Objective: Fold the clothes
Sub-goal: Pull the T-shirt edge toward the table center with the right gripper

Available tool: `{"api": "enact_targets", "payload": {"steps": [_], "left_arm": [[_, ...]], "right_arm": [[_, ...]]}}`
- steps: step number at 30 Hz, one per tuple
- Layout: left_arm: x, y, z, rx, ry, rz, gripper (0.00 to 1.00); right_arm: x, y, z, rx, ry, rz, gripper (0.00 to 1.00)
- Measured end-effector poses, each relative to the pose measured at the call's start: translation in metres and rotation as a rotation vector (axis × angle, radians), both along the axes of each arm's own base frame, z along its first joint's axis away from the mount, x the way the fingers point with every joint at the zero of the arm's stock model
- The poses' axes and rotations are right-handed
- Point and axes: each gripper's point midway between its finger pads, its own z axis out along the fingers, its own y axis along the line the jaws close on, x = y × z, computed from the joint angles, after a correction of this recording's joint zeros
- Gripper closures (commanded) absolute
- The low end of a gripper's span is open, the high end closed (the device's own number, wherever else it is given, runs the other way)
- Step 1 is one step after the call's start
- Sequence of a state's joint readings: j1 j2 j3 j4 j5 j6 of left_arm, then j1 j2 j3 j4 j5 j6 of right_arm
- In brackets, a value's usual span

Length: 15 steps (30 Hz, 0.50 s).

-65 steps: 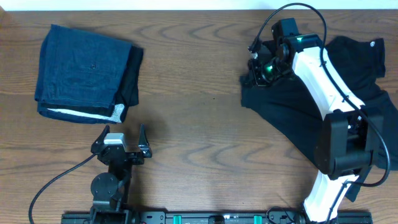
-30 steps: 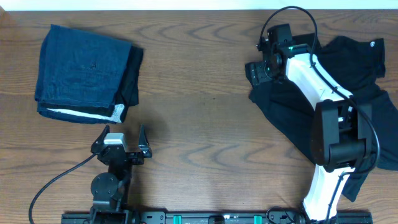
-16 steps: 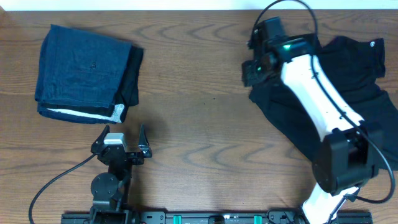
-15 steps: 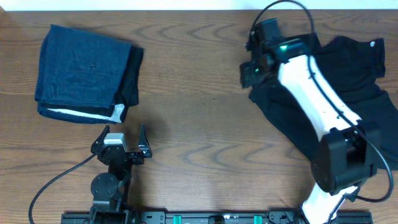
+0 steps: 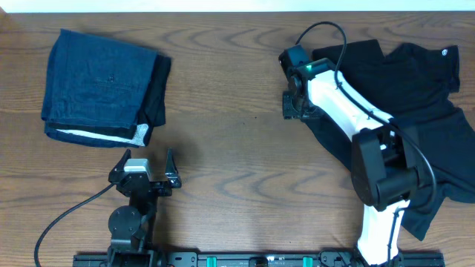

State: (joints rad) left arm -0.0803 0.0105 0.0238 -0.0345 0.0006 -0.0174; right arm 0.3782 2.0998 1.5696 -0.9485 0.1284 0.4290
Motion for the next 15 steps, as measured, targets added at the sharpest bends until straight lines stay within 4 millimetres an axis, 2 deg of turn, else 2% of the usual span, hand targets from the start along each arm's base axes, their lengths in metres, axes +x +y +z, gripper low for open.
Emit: {"api": "enact_targets", "payload": {"steps": [6, 15], "left_arm": [[0.0, 0.0, 0.0, 0.0, 0.0, 0.0, 0.02], [0.0, 0.0, 0.0, 0.0, 0.0, 0.0, 0.02]], "right_arm": [[0.002, 0.0, -0.015, -0.007, 0.012, -0.012, 0.51], [0.011, 0.001, -0.018, -0.007, -0.03, -0.029, 0.54]]}}
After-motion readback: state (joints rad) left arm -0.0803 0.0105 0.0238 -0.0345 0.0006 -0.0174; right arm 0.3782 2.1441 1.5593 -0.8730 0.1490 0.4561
